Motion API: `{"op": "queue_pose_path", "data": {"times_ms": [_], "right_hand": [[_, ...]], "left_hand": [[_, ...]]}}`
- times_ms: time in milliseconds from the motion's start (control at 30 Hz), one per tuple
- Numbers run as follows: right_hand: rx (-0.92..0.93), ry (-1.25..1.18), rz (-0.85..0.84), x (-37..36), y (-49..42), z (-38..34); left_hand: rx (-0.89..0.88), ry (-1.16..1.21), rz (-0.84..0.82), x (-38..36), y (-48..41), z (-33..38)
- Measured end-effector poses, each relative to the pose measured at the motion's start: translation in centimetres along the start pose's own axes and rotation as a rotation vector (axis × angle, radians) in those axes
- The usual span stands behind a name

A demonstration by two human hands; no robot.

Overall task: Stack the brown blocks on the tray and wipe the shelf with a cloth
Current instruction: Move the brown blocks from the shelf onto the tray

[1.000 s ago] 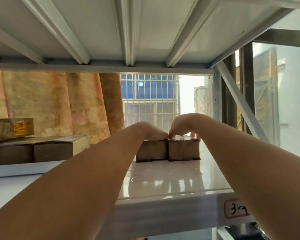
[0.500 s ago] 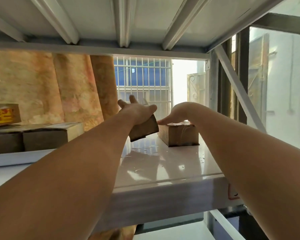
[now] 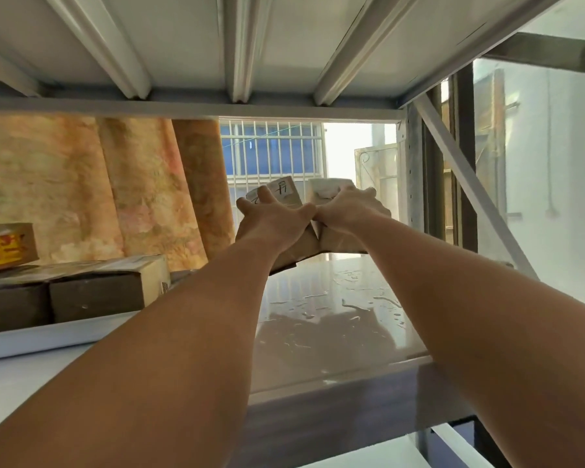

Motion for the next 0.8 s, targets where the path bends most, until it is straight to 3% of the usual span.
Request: {"op": "queue_pose_path", "data": {"times_ms": [133,333,633,800], "right_hand": [[-0.009,-0.122,0.027,-0.5,-0.3,0.8],[-0.028,-0.293,-0.042,-0.2,-0.4,3.0],[0.026,-0.401,0.051,-0.1,-0.1,1.6],[0.024,-0.426,0.074,0.2,0.0,1.3]], "left_hand": [[0.007,0.095,0.015,0.1,-0.5,-0.1],[0.018,0.269,-0.145,-1.9,-0.3,0.5],[-0.005,0.327,0.076,0.6,-1.2,-0.3],[0.028,0.282,0.086,1.2,-1.5,-1.6]]}}
Point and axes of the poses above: each hand's wrist, its own y-axis away from the middle knuckle, its own x-axis out of the back of the hand, z = x × y, the point moved 8 cm from there along -y, towards the middle knuckle, and after that the axes turned 8 degrees about z, right-handed, at the moved point
